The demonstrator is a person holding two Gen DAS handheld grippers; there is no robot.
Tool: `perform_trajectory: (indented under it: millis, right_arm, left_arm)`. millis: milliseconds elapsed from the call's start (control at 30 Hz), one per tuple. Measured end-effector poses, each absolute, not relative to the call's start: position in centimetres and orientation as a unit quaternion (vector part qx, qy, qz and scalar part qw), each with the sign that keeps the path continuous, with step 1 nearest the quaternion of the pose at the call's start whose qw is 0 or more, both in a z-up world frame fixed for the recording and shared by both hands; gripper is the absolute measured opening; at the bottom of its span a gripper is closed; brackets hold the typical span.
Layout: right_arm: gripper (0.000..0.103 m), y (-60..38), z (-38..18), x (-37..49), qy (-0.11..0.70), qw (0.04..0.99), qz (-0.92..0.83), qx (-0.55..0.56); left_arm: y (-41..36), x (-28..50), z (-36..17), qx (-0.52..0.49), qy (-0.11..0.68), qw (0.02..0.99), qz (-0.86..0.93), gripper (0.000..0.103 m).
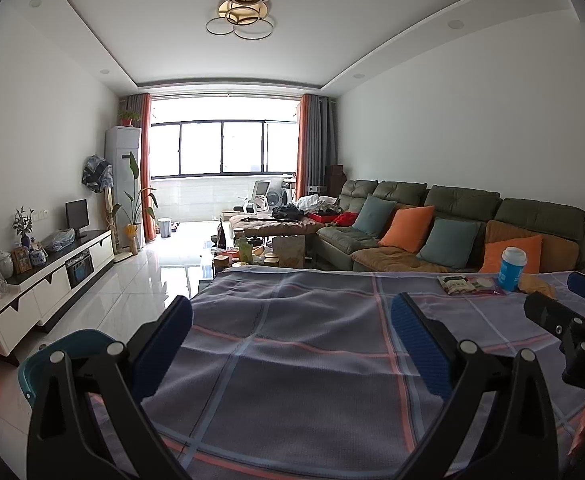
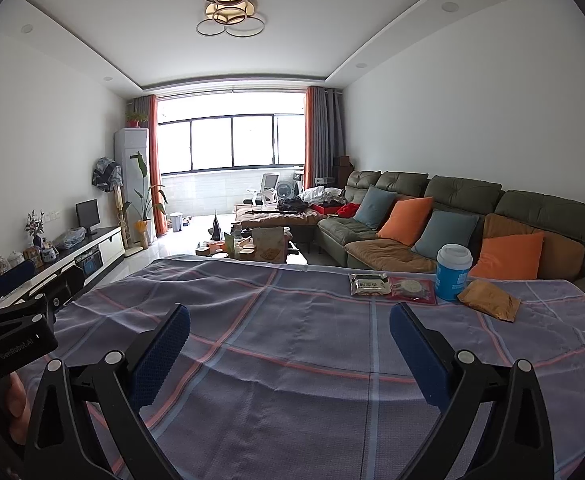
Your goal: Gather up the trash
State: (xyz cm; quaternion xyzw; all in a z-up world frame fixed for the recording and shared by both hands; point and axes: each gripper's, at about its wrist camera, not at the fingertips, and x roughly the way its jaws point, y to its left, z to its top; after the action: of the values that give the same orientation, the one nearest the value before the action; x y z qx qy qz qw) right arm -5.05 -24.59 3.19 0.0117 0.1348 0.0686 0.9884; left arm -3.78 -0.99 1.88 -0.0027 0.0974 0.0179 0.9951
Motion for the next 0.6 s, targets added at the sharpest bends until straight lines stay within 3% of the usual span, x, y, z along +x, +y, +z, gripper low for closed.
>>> perform_trajectory:
  millis: [600]
  right_arm:
    - [0.099, -25.02, 3.11, -5.21, 0.131, 0.989, 0.064, 0.013]
  left_arm:
    - [-0.98, -3.76, 1.77, -0.001, 0.098, 0.995, 0.019, 0.100]
